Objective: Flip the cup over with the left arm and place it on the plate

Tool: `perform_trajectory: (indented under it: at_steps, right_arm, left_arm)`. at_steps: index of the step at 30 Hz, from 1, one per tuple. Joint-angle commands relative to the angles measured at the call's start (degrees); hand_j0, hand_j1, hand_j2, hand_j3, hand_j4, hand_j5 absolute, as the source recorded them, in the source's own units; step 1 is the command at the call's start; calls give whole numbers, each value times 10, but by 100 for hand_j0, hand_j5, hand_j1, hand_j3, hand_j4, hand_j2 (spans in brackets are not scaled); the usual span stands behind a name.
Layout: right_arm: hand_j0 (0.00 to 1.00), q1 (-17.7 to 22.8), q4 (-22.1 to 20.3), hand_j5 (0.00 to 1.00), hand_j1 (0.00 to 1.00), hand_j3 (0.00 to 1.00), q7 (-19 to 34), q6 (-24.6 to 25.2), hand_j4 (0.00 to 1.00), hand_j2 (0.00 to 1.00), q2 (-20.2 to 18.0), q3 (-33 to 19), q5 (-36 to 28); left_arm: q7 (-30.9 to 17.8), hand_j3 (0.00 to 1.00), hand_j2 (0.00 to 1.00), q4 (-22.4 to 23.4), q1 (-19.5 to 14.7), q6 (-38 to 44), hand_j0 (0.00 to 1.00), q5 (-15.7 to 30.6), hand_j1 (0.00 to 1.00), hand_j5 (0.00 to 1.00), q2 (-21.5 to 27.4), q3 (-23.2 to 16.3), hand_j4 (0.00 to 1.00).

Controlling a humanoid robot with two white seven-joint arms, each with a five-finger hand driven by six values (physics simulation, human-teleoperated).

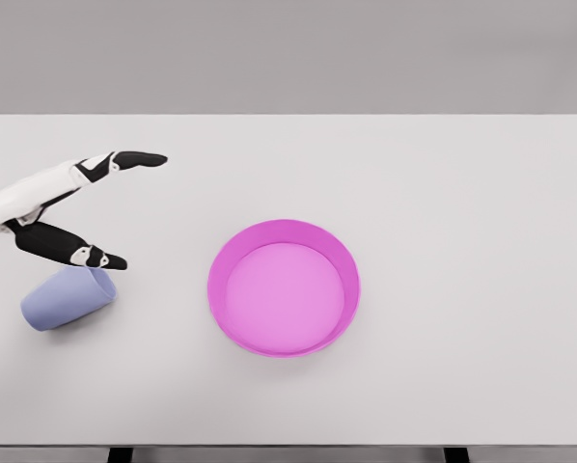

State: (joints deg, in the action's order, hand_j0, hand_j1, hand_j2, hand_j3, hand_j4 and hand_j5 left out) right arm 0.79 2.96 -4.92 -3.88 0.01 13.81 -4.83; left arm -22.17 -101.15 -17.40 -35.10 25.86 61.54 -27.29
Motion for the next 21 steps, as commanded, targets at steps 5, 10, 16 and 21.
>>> perform_trajectory:
  at_steps: [5, 10, 16, 21]
  right_arm:
    - [100, 1, 1, 100, 100, 100, 1, 0, 100, 100, 0, 0, 0]
    - [100, 1, 1, 100, 100, 100, 1, 0, 100, 100, 0, -1, 0]
    - [100, 1, 1, 100, 100, 100, 0, 0, 100, 100, 0, -1, 0]
    - [100, 1, 1, 100, 100, 100, 0, 0, 100, 100, 0, -1, 0]
  left_arm:
    - [0, 100, 100, 0, 4, 1, 100, 36, 100, 100, 28, -2, 100]
    - [0, 100, 100, 0, 57, 1, 100, 49, 100, 100, 44, -4, 100]
    - [7, 100, 100, 0, 75, 1, 100, 76, 100, 100, 62, -3, 100]
    - [54, 100, 100, -1, 72, 79, 100, 92, 100, 100, 66, 0, 100]
